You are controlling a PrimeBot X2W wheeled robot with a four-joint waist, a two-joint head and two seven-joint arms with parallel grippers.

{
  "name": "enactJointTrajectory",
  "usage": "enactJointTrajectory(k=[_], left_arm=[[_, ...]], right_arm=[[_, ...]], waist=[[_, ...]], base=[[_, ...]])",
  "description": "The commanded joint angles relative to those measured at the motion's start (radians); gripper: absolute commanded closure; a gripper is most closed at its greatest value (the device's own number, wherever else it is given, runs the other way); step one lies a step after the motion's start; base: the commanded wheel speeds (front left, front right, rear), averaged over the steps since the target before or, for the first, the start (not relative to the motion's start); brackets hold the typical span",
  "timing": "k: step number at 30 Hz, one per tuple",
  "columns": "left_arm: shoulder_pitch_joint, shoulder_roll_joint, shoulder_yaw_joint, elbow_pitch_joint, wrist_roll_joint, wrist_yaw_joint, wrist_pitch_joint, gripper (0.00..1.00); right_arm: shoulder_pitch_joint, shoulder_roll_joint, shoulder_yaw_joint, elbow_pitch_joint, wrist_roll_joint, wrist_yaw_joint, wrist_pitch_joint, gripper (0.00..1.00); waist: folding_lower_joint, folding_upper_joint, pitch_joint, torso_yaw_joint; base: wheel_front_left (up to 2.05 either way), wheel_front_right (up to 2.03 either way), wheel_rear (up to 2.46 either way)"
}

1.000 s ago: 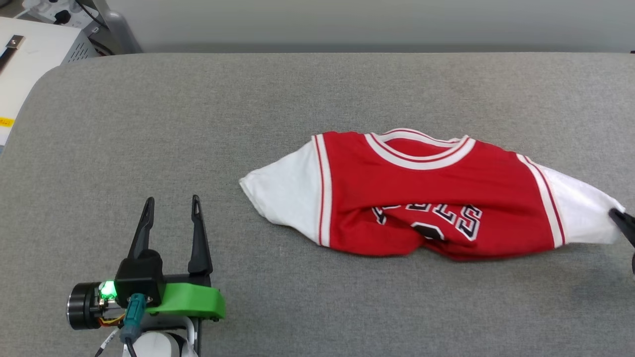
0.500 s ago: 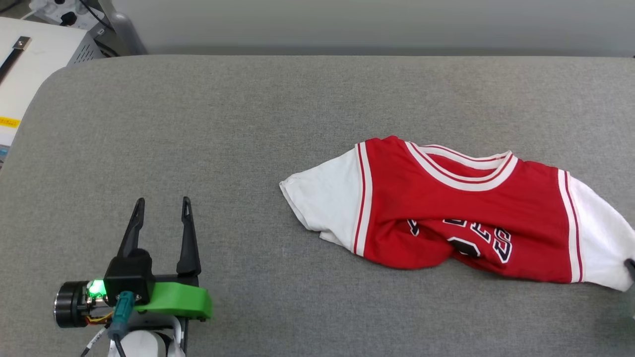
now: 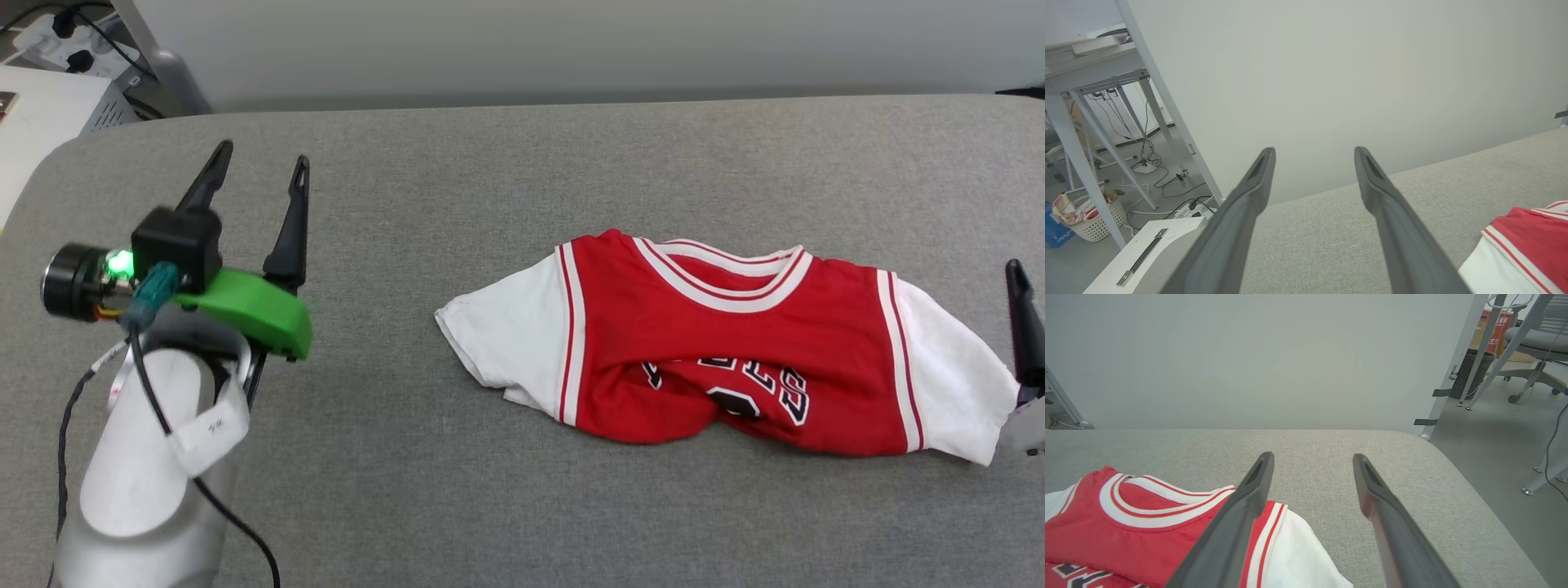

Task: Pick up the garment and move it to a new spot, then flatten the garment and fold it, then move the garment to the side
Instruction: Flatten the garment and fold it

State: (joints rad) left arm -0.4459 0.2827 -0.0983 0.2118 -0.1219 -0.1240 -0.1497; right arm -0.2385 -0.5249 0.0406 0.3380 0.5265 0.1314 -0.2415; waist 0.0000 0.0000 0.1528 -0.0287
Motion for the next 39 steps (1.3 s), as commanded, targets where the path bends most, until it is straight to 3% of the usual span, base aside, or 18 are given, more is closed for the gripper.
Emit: enactJointTrajectory(k=[1, 7, 13, 16, 22, 32, 33, 34, 39], left_arm=[[-0.056, 0.012, -0.038, 0.014, -0.028, -0.005, 0.052, 0.00], [-0.263, 0.101, -0.307, 0.056, -0.291, -0.006, 0.392, 0.00], [-0.418, 0.162, -0.551, 0.104, -0.529, -0.007, 0.746, 0.00], [-0.467, 0.173, -0.630, 0.131, -0.611, -0.007, 0.852, 0.00], [-0.531, 0.191, -0.756, 0.207, -0.684, -0.007, 0.920, 0.00], [-0.532, 0.211, -0.970, 0.313, -0.731, -0.007, 0.926, 0.00], [-0.534, 0.213, -0.990, 0.312, -0.735, -0.007, 0.921, 0.65], [-0.537, 0.217, -1.011, 0.313, -0.742, -0.007, 0.911, 1.00], [-0.559, 0.248, -1.034, 0.319, -0.754, -0.007, 0.771, 1.00]], right_arm=[[0.024, 0.028, -0.013, -0.041, -0.030, -0.001, 0.009, 0.00], [0.072, 0.118, -0.052, -0.237, -0.132, -0.001, 0.106, 0.00], [0.078, 0.148, -0.056, -0.321, -0.164, -0.001, 0.162, 0.00], [0.069, 0.156, -0.053, -0.336, -0.168, -0.001, 0.173, 0.00], [0.042, 0.164, -0.042, -0.342, -0.170, -0.001, 0.177, 0.00], [0.006, 0.164, -0.024, -0.305, -0.162, -0.001, 0.154, 0.00], [0.005, 0.163, -0.024, -0.302, -0.161, -0.001, 0.153, 0.00], [0.005, 0.163, -0.024, -0.299, -0.162, -0.001, 0.152, 0.00], [0.006, 0.154, -0.034, -0.284, -0.157, -0.001, 0.151, 0.00]], waist=[[0.0000, 0.0000, 0.014, -0.009], [0.0000, 0.0000, 0.065, -0.029], [0.0000, 0.0000, 0.119, -0.047], [0.0000, 0.0000, 0.143, -0.058], [0.0000, 0.0000, 0.191, -0.086], [0.0000, 0.0000, 0.234, -0.108], [0.0000, 0.0000, 0.234, -0.107], [0.0000, 0.0000, 0.233, -0.104], [0.0000, 0.0000, 0.199, -0.086]], base=[[0.00, 0.00, 0.00], [0.00, 0.00, 0.00], [0.00, 0.00, 0.00], [0.00, 0.00, 0.00], [0.00, 0.00, 0.00], [0.00, 0.00, 0.00], [0.00, 0.00, 0.00], [0.00, 0.00, 0.00], [0.00, 0.00, 0.00]])
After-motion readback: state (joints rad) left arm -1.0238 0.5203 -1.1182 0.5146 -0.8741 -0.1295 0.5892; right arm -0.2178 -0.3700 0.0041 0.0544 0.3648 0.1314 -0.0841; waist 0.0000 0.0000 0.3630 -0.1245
